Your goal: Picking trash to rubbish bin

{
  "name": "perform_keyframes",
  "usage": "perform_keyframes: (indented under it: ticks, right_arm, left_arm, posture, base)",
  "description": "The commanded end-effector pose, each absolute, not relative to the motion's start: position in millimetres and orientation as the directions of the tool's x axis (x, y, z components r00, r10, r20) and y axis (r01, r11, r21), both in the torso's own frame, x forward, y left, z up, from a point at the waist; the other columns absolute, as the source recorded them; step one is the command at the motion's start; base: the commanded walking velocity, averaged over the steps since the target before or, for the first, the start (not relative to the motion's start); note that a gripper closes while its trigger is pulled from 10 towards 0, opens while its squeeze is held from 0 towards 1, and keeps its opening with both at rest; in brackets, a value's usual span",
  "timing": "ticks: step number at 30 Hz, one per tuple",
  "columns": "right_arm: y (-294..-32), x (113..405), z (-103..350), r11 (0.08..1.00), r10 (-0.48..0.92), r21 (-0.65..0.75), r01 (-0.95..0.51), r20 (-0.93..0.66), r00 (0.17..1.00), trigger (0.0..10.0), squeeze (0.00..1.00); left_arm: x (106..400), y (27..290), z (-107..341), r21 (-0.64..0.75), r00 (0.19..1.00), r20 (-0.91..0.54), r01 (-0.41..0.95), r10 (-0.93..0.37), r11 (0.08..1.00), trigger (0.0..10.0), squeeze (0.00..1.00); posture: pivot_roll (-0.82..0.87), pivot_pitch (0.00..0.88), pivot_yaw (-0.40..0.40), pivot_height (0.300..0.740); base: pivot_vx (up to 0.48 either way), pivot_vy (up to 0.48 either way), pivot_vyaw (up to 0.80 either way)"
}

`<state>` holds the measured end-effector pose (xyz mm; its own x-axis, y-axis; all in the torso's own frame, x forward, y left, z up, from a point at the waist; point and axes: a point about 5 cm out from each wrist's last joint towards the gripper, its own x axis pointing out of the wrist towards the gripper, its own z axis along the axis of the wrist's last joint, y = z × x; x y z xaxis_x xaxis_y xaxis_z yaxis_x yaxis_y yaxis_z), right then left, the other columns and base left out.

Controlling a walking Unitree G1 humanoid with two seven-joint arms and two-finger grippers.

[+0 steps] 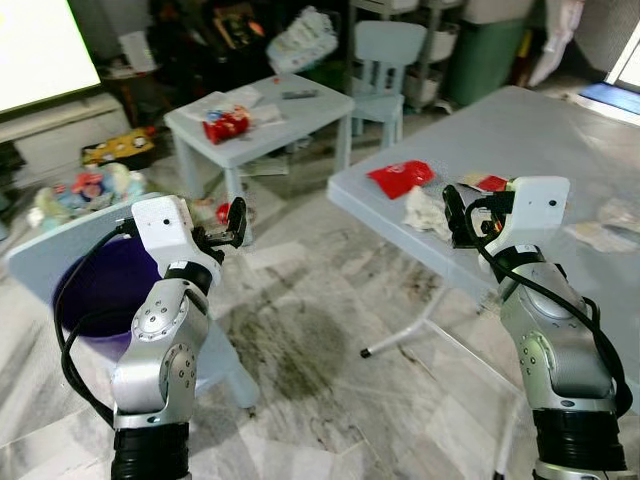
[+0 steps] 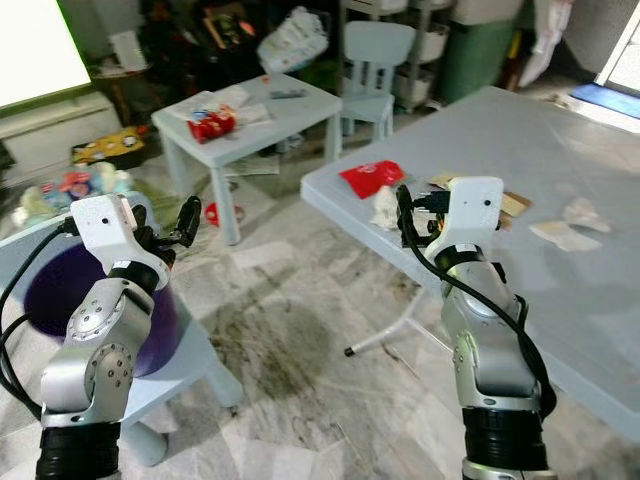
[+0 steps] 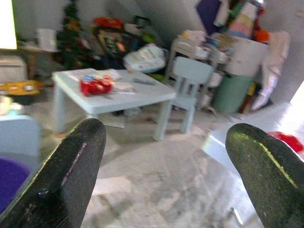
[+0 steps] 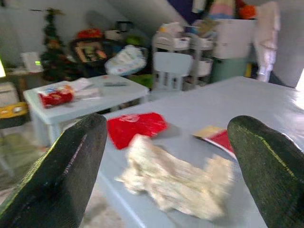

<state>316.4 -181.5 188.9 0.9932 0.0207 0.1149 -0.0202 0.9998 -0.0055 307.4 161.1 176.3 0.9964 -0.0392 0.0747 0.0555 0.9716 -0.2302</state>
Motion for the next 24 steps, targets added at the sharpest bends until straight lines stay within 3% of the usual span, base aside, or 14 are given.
perform_keyframes:
  ticks: [1, 5, 16, 24]
  right_arm:
    - [-182, 318, 193, 1.0, 0.009, 0.0, -0.01, 0.134, 0.991, 10.0, 0.0]
    - [-181, 321, 193, 1.0, -0.009, 0.024, 0.006, 0.15, 0.989, 10.0, 0.0]
    - [-176, 323, 192, 1.0, -0.003, 0.022, 0.0, 0.152, 0.988, 10.0, 0.0]
    - [-170, 328, 195, 1.0, 0.02, 0.02, -0.023, 0.155, 0.988, 10.0, 0.0]
  left_arm:
    - [310, 160, 179, -0.227, 0.996, 0.075, 0.07, -0.054, 0.971, 10.0, 0.0]
    - [312, 158, 181, -0.211, 0.994, 0.077, 0.097, -0.082, 0.973, 10.0, 0.0]
    - [317, 157, 183, -0.192, 0.992, 0.089, 0.1, -0.084, 0.976, 10.0, 0.0]
    - [315, 155, 182, -0.189, 0.992, 0.092, 0.106, -0.09, 0.976, 10.0, 0.0]
  posture:
    - [0.07, 0.056, 0.021, 0.74]
    - [0.08, 0.054, 0.046, 0.74]
    - [0.08, 0.052, 0.031, 0.74]
    - [0.09, 0.051, 0.022, 0.74]
  base:
    - [0.0, 0.0, -0.79]
    - [0.0, 0.0, -0.78]
    - [0.0, 0.0, 0.0]
    - [0.031, 0.0, -0.76]
